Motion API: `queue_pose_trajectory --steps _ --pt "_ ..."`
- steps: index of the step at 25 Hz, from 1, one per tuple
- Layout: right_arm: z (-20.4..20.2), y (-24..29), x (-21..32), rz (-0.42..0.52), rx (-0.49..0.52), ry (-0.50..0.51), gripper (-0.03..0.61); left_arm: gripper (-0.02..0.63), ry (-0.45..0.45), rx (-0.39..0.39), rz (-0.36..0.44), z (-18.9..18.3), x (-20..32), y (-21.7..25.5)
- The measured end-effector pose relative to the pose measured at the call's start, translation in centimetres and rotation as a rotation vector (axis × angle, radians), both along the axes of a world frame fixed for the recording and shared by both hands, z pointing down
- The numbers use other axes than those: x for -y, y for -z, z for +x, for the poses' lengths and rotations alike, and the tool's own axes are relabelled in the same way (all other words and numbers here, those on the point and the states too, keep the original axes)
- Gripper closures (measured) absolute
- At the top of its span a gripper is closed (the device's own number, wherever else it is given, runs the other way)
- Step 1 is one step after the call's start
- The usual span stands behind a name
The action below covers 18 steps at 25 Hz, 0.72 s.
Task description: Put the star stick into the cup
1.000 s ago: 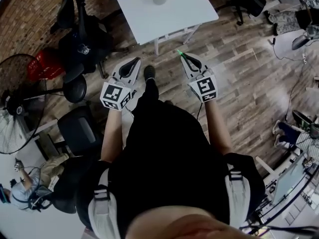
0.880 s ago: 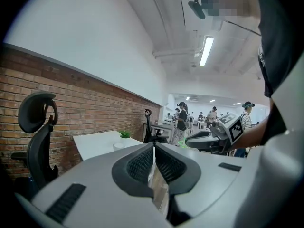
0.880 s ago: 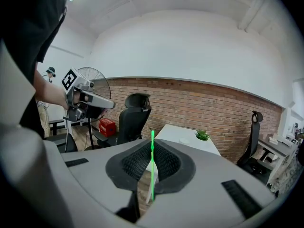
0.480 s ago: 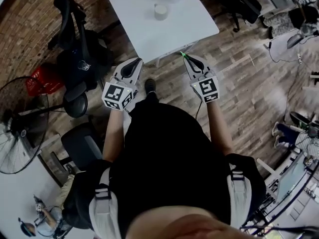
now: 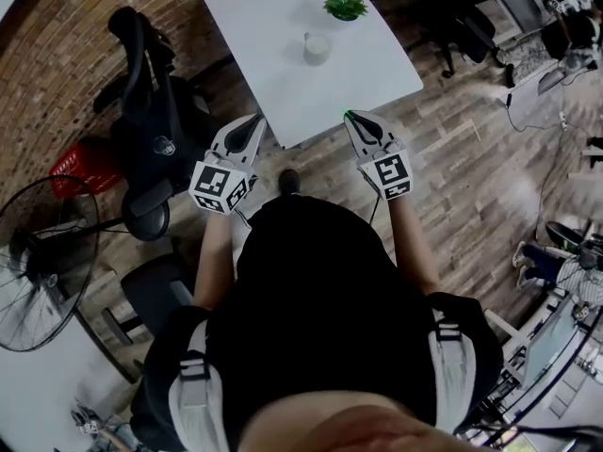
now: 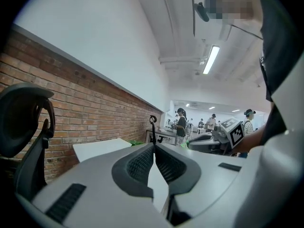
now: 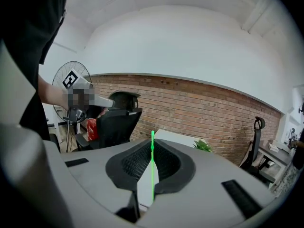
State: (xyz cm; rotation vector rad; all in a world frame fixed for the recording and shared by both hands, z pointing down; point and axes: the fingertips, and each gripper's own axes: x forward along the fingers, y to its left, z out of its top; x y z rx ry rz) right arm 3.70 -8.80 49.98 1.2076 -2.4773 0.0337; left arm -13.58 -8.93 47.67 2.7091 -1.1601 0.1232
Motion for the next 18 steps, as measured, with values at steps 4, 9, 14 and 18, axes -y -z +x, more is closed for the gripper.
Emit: queue_pose_trajectory --steps 4,9,14,18 --pt "-0.9 -0.5 2.3 -0.004 0.006 -0.008 0.569 0.584 0.003 -0.004 -0.012 -1.1 2.0 -0.9" --pt "-1.3 -0.7 4.7 -0.003 0.027 -0.046 0.569 0.584 -0.005 -0.005 -0.024 -2.3 4.3 -1.3" --pt "-1.5 -1.1 6.3 0.000 0.040 -0.069 0.569 0.584 -0.021 0.001 -0.028 -2.6 5.8 -1.7" --pt "-1.3 -1.1 7.7 0.001 0.053 -0.086 0.568 0.584 -0.034 0.013 -0.039 -2.4 6.7 -2.0"
